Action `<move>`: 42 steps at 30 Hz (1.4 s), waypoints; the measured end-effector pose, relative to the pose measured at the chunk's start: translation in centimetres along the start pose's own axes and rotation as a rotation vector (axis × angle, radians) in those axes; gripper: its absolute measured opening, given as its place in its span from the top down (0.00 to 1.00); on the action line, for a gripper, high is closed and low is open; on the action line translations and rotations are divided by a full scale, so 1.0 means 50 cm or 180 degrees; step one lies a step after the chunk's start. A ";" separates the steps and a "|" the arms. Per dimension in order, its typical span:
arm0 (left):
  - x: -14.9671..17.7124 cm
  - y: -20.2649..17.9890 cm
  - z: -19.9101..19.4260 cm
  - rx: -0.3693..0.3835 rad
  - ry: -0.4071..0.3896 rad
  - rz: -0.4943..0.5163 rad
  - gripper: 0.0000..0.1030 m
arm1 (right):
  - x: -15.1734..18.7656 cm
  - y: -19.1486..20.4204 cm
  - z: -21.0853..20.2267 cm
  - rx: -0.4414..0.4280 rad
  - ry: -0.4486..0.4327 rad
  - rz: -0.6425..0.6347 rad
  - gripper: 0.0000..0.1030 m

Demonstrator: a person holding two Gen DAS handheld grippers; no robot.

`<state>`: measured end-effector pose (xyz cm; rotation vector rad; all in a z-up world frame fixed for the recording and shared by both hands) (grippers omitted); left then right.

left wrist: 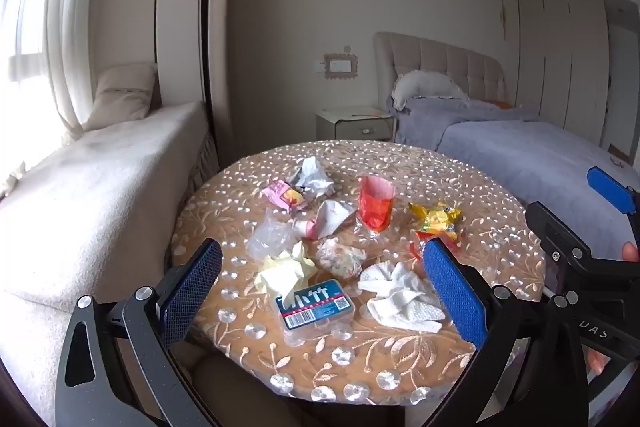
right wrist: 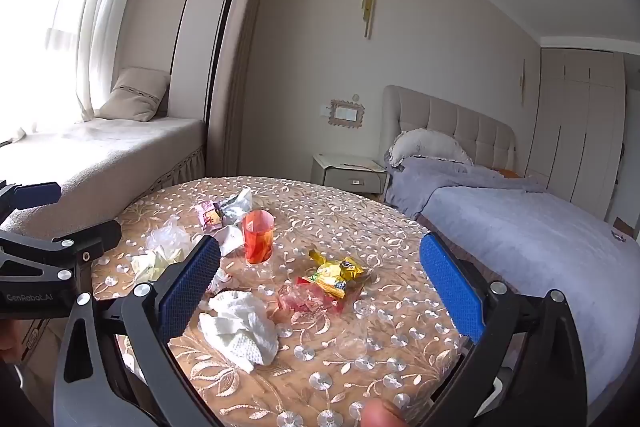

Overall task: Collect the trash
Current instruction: 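Move both grippers toward the trash on the table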

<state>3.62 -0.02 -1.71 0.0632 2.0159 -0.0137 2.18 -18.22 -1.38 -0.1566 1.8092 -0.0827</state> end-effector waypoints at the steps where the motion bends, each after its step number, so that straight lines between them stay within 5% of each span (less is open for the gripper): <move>1: 0.000 0.001 0.000 0.0020 0.0000 -0.0031 0.04 | 0.000 0.000 -0.001 0.0004 0.0000 -0.0002 0.03; 8: -0.006 0.020 -0.005 -0.0257 -0.0116 -0.0206 0.04 | 0.003 -0.006 0.003 0.0062 -0.0017 -0.0016 0.03; 13: 0.008 0.036 0.018 -0.0133 -0.0067 -0.0270 0.04 | 0.013 -0.006 0.019 0.0040 0.0013 0.0017 0.03; 21: 0.020 0.046 0.051 -0.0376 0.0003 -0.0024 0.04 | 0.031 0.005 0.048 -0.0034 0.0069 -0.0027 0.03; 42: 0.075 0.078 0.173 -0.0120 0.0361 -0.0034 0.04 | 0.041 0.061 0.169 -0.0336 0.0281 -0.0047 0.03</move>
Point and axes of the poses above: each gripper's, at about its wrist camera, not at the fingertips, and z roughly the way its jaws point, y to its left, x to its underside, the point moved 4 cm from there along z, roughly the way its jaws point, and after that the axes turned 1 degree about x, right-handed, at the moved point
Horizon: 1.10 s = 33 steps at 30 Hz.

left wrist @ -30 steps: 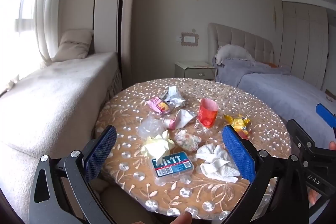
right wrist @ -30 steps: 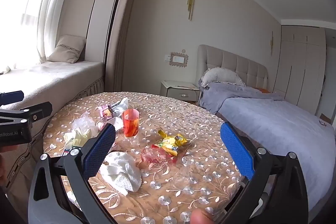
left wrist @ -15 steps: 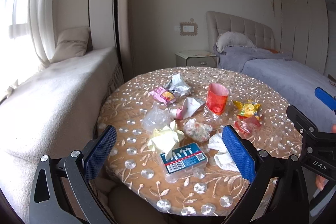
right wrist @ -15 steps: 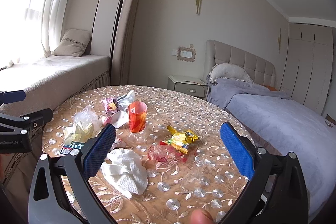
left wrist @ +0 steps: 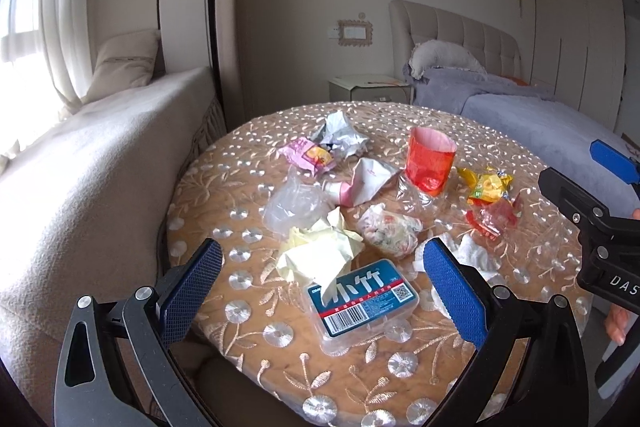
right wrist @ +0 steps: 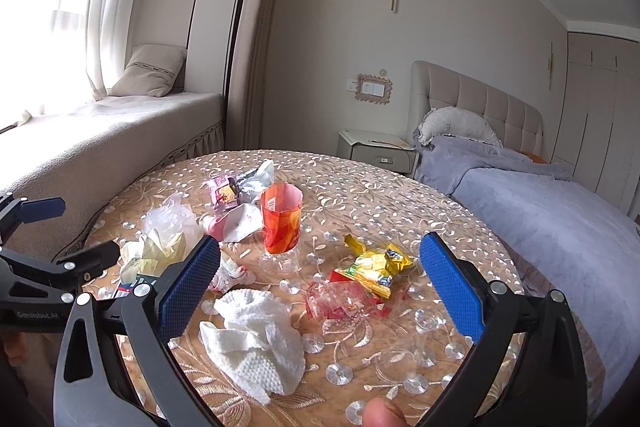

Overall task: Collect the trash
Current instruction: 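Move both grippers toward the trash on the table, then grasp the pale yellow paper wad with left gripper while right grasps orange-red cup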

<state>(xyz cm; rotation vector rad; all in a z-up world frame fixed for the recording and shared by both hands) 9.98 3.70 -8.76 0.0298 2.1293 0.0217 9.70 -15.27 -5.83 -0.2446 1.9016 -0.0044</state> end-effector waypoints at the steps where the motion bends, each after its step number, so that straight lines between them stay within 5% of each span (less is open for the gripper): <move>1: 0.002 0.003 0.014 -0.0011 0.0047 -0.0009 0.04 | -0.001 0.006 0.011 -0.0031 0.0018 0.0002 0.03; 12: 0.005 0.011 0.154 -0.0079 0.0421 0.0001 0.06 | -0.001 0.034 0.127 -0.0104 0.0304 -0.0039 0.03; 13: 0.008 0.014 0.165 -0.0065 0.0481 -0.0015 0.09 | -0.001 0.034 0.133 -0.0099 0.0321 -0.0038 0.03; 15: 0.018 0.019 0.185 0.0016 0.0609 -0.0041 0.36 | -0.002 0.036 0.144 -0.0085 0.0346 -0.0036 0.03; 17: 0.027 0.027 0.202 0.0089 0.0723 -0.0100 0.42 | -0.003 0.039 0.154 -0.0074 0.0363 -0.0037 0.03; 21: 0.022 0.030 0.193 0.0159 0.0615 -0.0167 0.63 | -0.002 0.049 0.172 -0.0070 0.0404 -0.0070 0.03; 33: -0.032 0.056 0.117 0.0074 0.0175 -0.0266 0.65 | -0.017 0.073 0.278 -0.0128 0.0614 -0.0059 0.03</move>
Point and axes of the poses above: each gripper's, at about its wrist camera, not at the fingertips, and z roughly the way its jaws point, y to its left, x to its underside, the point moved 4 cm from there along z, roughly the way its jaws point, and after that the axes turned 1 degree about x, right-handed, at the moved point
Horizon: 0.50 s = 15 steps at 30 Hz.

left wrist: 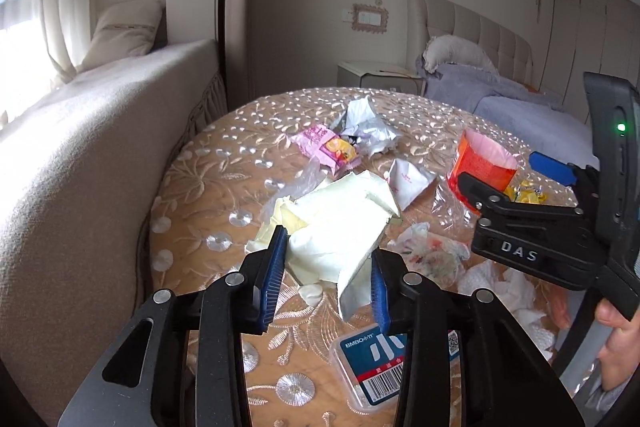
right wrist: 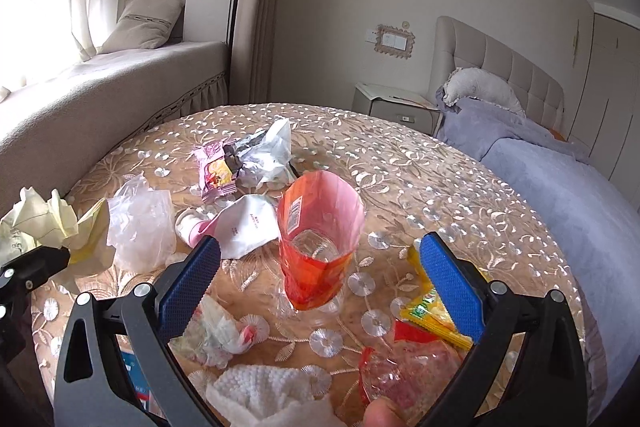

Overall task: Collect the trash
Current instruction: 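Grasp the pale yellow paper wad with left gripper while right grasps orange-red cup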

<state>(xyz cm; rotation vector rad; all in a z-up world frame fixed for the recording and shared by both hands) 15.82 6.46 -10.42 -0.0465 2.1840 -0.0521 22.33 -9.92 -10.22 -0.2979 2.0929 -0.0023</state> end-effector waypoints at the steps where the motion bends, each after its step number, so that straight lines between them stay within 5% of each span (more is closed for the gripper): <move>1: 0.000 0.001 -0.004 0.0005 -0.0017 -0.0006 0.65 | -0.002 0.001 0.009 -0.0034 0.0035 0.0024 0.03; 5: -0.004 0.001 -0.006 0.0020 -0.0056 -0.0019 0.65 | -0.006 0.009 0.037 -0.0029 0.0083 -0.0003 0.13; 7: -0.005 0.000 -0.007 0.0015 -0.0065 -0.0006 0.65 | 0.001 0.014 0.054 -0.0037 0.0204 -0.0059 0.47; 8: -0.006 -0.002 -0.006 0.0019 -0.0060 0.0001 0.65 | 0.007 0.015 0.063 -0.0066 0.0277 -0.0069 0.57; 15: -0.015 -0.029 -0.013 0.0038 -0.0110 0.0051 0.65 | -0.005 -0.012 -0.001 -0.0159 -0.0024 0.0039 0.60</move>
Point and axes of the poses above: each gripper's, at about its wrist camera, not at the fingertips, and z roughly the way its jaws point, y to its left, x to its underside, the point moved 4 cm from there along z, roughly the way its jaws point, and after that the axes turned 1 degree about x, right-handed, at the moved point
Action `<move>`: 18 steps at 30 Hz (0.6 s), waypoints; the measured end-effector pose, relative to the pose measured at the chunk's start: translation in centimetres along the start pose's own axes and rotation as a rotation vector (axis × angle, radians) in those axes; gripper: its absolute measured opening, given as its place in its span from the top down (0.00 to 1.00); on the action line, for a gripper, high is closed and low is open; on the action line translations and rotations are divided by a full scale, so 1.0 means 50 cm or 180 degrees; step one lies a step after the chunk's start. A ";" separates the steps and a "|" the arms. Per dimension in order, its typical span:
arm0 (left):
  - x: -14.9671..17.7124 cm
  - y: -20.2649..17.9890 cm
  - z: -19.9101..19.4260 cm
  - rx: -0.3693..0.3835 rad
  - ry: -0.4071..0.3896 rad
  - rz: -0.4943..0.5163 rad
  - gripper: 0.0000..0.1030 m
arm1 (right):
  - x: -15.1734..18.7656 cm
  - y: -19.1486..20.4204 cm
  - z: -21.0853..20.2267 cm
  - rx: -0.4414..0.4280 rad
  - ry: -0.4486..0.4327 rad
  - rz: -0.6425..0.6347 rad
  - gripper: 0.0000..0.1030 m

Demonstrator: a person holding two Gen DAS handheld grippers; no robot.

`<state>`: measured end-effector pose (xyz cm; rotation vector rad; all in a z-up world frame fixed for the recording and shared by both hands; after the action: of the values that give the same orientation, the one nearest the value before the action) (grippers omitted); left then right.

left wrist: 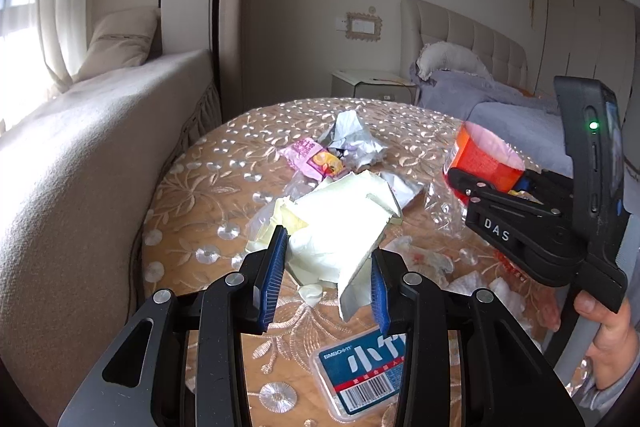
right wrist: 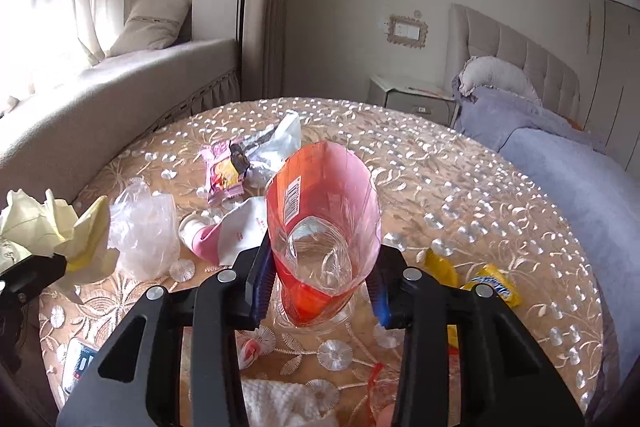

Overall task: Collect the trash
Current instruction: 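Grasp the pale yellow paper wad with left gripper while right grasps orange-red cup, then carry the paper wad and orange-red cup over the white bin with both grippers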

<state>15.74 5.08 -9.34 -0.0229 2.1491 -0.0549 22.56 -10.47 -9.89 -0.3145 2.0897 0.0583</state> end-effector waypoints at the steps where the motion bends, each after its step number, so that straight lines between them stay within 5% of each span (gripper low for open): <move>1: -0.004 -0.008 -0.003 0.0004 -0.0015 0.0030 0.65 | -0.006 -0.006 -0.019 0.0003 -0.0067 0.0001 0.60; 8: -0.040 -0.111 -0.032 0.0251 -0.0185 0.0253 0.65 | -0.027 -0.101 -0.170 0.0238 -0.0511 0.0040 0.59; 18: -0.050 -0.372 -0.047 0.0971 -0.0257 0.0693 0.65 | 0.039 -0.314 -0.311 0.1088 -0.0673 0.0292 0.59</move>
<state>15.05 -13.32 -5.09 0.3789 2.0301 -0.2495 12.44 -28.63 -2.16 -0.0040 1.8628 -0.2013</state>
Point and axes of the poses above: each gripper's, at about its wrist camera, not at the fingertips, and z roughly the way its jaws point, y to its left, x to its underside, the point moved 4 cm from there along z, roughly the way its jaws point, and after that the axes turned 1 degree about x, right-handed, at the moved point
